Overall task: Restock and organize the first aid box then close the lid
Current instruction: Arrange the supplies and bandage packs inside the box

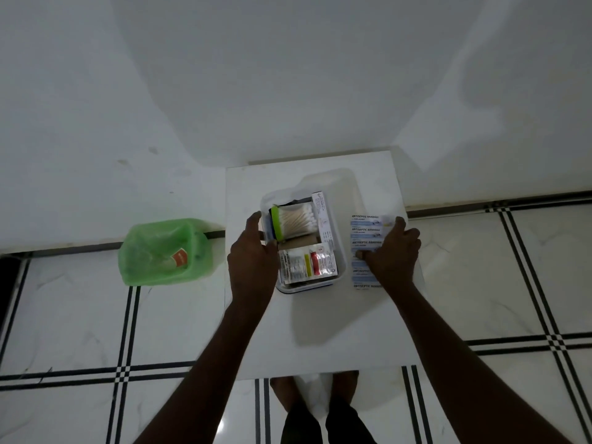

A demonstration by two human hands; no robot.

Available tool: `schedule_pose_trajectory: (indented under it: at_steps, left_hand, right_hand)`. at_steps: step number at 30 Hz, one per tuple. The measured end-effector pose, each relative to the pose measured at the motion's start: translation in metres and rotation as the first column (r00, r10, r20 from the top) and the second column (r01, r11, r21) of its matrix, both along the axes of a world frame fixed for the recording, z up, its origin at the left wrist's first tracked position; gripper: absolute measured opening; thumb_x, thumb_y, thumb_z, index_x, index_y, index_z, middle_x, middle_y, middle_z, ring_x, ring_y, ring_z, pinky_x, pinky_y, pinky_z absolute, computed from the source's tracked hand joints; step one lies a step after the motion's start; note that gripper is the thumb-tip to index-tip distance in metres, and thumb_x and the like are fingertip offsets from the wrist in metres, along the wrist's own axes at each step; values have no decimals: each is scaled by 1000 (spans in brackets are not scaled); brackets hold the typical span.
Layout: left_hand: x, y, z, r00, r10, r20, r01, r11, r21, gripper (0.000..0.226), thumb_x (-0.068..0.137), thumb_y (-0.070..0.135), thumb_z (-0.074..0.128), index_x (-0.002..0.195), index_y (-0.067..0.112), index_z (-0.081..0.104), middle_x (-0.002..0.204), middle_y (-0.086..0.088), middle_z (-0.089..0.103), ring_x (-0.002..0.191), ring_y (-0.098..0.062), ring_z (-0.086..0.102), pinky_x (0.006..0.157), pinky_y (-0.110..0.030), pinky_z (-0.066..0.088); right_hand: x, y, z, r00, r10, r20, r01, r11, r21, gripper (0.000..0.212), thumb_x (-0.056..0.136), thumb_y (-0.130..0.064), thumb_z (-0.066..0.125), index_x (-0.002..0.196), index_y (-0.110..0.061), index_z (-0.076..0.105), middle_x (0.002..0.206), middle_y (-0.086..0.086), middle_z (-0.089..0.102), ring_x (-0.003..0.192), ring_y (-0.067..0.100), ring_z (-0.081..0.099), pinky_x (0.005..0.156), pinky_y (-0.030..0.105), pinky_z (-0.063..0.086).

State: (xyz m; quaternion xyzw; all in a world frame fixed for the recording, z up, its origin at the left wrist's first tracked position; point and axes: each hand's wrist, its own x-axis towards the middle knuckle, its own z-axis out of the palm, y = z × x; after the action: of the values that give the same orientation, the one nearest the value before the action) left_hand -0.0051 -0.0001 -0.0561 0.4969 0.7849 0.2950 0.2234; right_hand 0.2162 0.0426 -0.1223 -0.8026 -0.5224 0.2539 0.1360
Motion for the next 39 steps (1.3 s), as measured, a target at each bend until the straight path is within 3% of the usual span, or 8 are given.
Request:
schedule_pose_trajectory:
  at_steps: [5,10,14,17,26,31,35,39]
  left_hand:
    - [6,6,1,1000,-28,2,28,999,27,46,94,11,58,139,18,52,109,-10,74,87,-24,72,82,-44,59]
    - [2,6,-1,997,-79,0,79,997,20,47,95,13,60,140,18,50,108,-9,74,70,-12,64,76,-33,57]
    - [2,1,-5,996,-84,-4,84,996,40,48,92,17,60,139,18,50,112,-7,72,85,-20,70,78,-41,59]
    - [4,-1,-6,996,-83,-30,85,995,61,48,91,17,62,138,15,52,118,-7,67,97,-25,68,81,-46,58]
    - [20,-4,15,919,-246,-309,294,948,120,52,80,4,62,132,8,56,129,-13,61,120,-33,52,99,-44,47]
    - [41,0,21,915,-309,-260,354,924,145,43,85,8,58,127,9,59,127,-10,62,119,-30,52,100,-44,47]
    - [50,5,27,927,-325,-188,361,907,215,35,88,11,60,123,12,64,118,-6,69,109,-25,59,95,-34,49]
    - [54,16,36,952,-299,65,289,948,134,28,95,24,59,122,18,65,110,1,73,91,-12,69,80,-29,58]
  right_hand:
    - [12,-2,2,984,-117,-133,119,993,5,89,65,-13,86,137,-2,36,126,26,46,111,41,54,92,44,47]
    - [8,-5,2,987,-156,-44,158,987,44,67,72,-16,80,125,3,44,117,25,59,107,42,59,88,43,48]
    - [-7,-14,4,973,-151,175,155,988,-14,93,65,-48,81,131,-1,36,122,23,51,111,43,52,88,52,45]
    - [-14,-15,-1,971,-139,194,150,988,-43,94,65,-44,82,132,-2,33,123,24,50,110,43,52,89,53,45]
    - [-13,-15,5,915,-349,-201,366,929,58,61,69,0,76,123,2,47,121,25,54,104,39,59,82,37,47]
    - [-7,-12,8,831,-442,-337,476,879,20,46,72,1,72,116,2,59,110,22,69,101,36,67,85,41,53]
    - [11,-1,41,822,-324,-468,381,924,29,31,65,-8,78,95,-13,73,95,14,75,88,31,72,84,47,58]
    - [16,7,107,688,-152,-710,261,964,46,24,73,-4,76,95,-11,74,91,14,76,81,30,74,75,43,61]
